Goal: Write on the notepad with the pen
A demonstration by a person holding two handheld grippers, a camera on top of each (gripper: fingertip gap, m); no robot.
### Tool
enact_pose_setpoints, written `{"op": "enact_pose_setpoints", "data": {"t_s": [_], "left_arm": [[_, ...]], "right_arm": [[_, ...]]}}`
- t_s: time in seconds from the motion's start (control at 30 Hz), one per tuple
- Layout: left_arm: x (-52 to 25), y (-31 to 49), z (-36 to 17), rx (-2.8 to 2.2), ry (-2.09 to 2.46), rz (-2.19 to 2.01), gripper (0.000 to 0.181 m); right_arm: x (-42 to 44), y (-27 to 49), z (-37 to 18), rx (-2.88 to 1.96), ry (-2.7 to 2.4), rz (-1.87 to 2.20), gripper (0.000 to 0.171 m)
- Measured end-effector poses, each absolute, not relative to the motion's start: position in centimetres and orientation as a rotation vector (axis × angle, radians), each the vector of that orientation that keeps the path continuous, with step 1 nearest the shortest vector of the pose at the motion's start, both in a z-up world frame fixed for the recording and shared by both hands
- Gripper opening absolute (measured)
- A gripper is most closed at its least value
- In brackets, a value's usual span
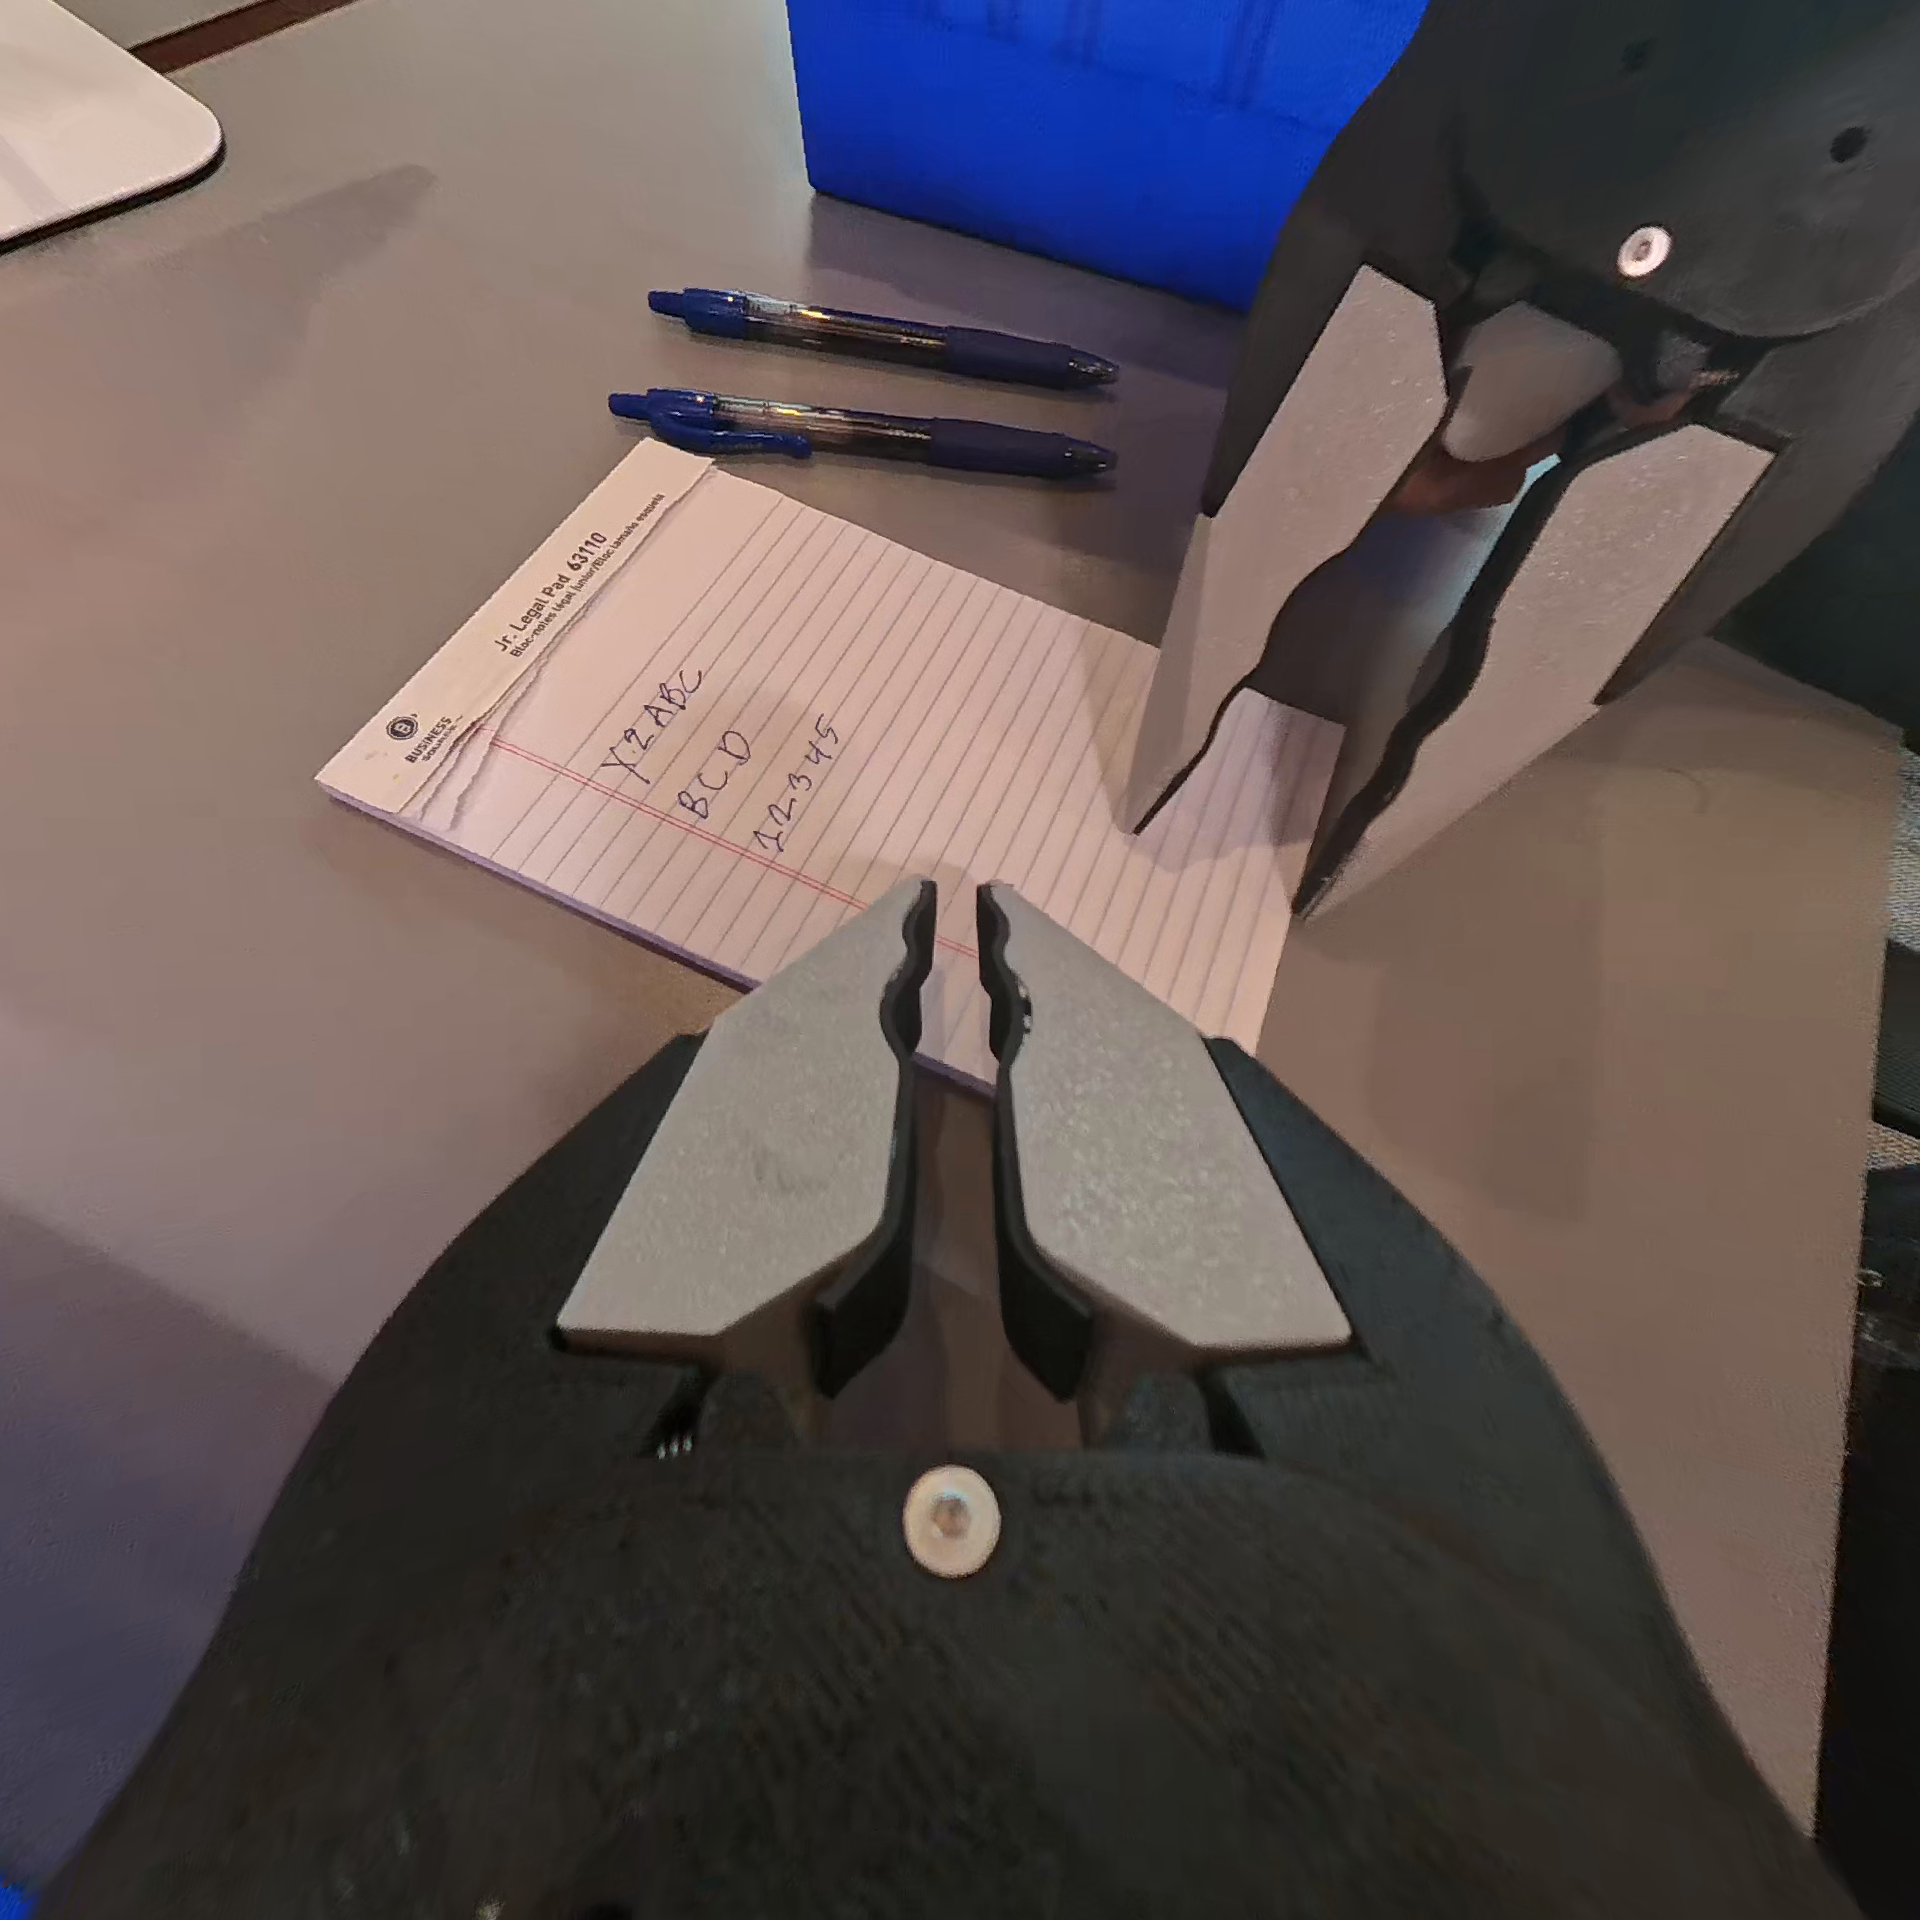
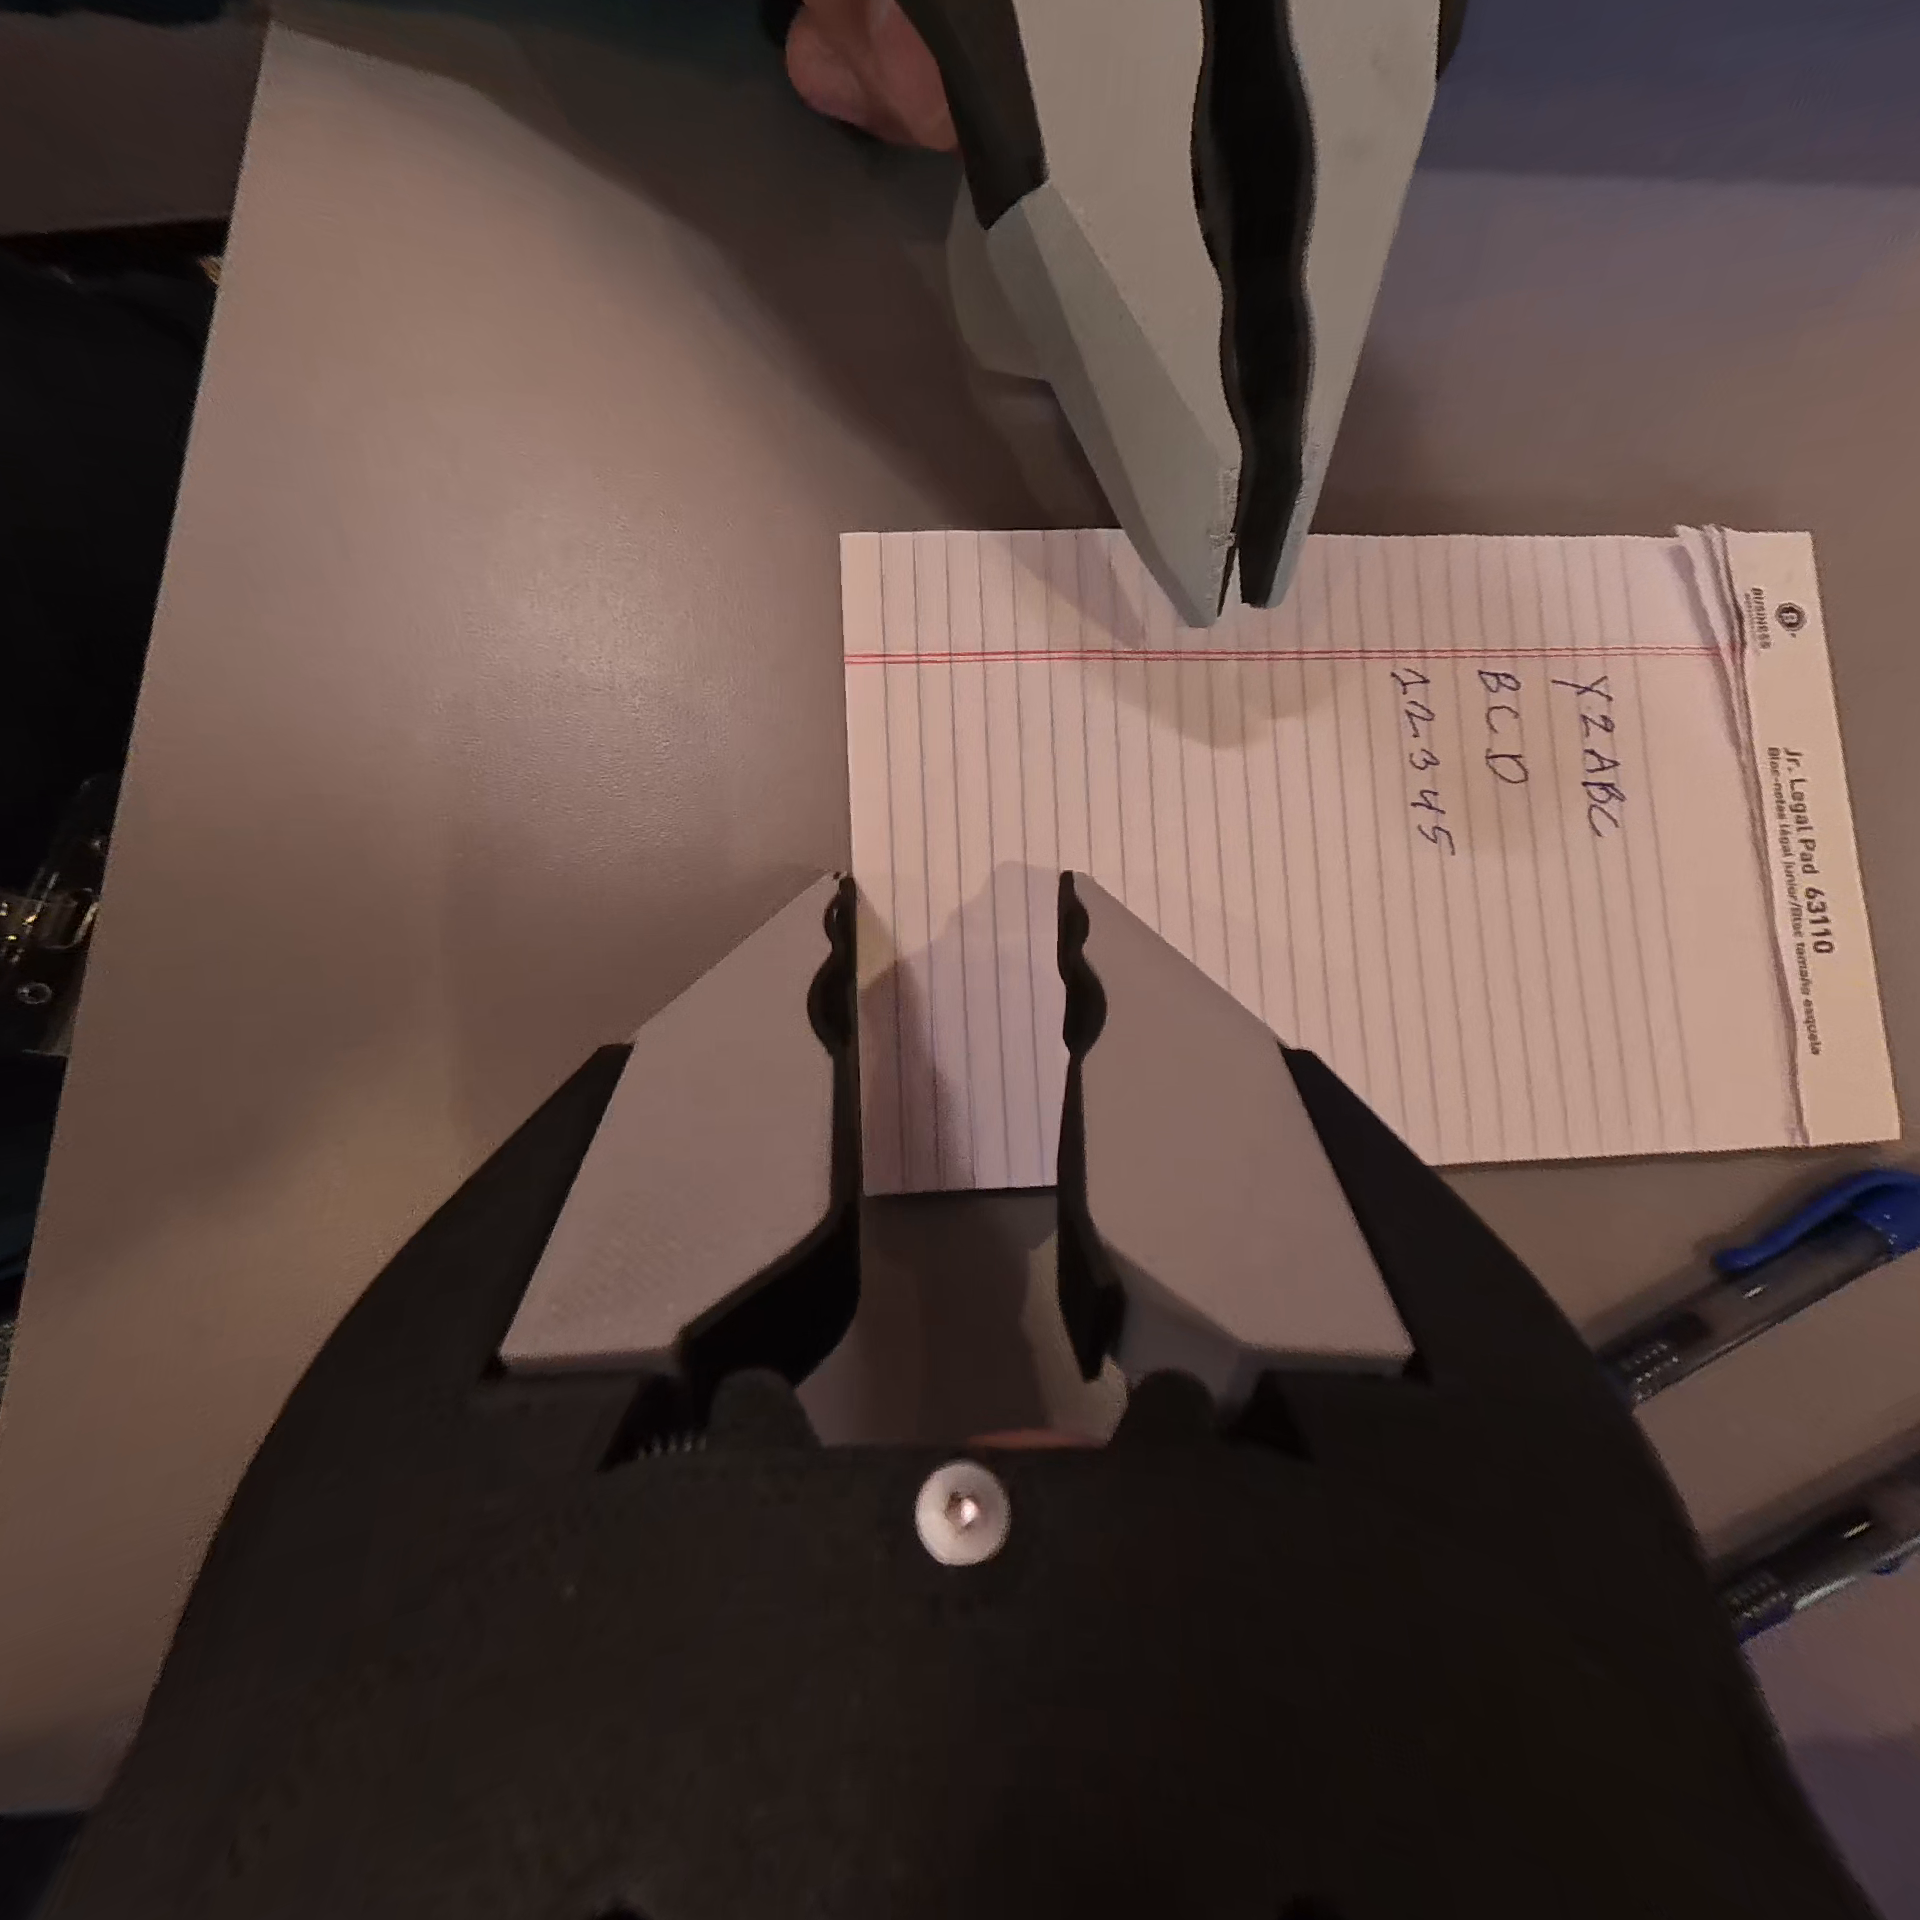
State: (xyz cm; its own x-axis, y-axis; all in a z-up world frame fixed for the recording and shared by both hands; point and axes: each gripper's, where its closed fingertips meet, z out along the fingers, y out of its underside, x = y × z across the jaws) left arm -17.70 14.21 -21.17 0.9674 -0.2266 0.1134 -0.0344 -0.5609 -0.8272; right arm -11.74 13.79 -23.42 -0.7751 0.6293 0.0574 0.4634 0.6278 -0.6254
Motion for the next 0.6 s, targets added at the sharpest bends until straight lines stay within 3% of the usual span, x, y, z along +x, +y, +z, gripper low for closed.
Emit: {"op": "enact_pose_setpoints", "data": {"t_s": [0.6], "left_arm": [[-17.72, 14.14, -21.34, -2.166, 0.174, -0.273, 0.006]], "right_arm": [[-11.36, 13.43, -23.11, -0.973, -2.612, 1.021, 0.023]]}}
